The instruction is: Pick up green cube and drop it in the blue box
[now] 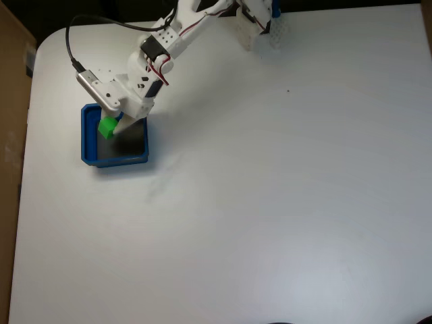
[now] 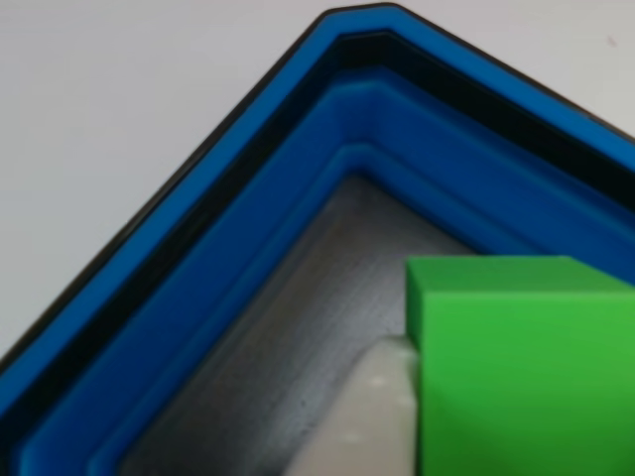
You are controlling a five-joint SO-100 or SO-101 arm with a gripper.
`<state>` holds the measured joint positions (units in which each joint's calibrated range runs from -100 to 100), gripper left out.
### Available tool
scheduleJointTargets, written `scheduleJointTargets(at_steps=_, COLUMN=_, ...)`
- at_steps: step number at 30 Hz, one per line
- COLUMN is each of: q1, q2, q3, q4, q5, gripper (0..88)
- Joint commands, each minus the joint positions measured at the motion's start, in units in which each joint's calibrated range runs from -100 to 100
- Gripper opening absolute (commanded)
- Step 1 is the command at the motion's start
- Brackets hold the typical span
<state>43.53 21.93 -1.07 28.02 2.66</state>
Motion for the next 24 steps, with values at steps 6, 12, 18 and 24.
scheduleJointTargets(at_steps=6, q1=0.4, q2=-1.1, q3=-3.5, q4=-1.4, q5=-0.1, gripper=5.1)
scheduleJointTargets(at_steps=12, q1=0.4, q2=-1.1, q3=-3.5, q4=-1.3, q5=-0.1, gripper=12.9)
scheduleJointTargets(at_steps=18, q1=0.3, q2=-1.1, q3=-3.5, q4=-1.3, q5=-0.1, gripper=19.4)
scheduleJointTargets(at_steps=24, q1=0.2, q2=-1.1, q3=-3.4, q4=-1.2, q5=-0.1, gripper=22.1)
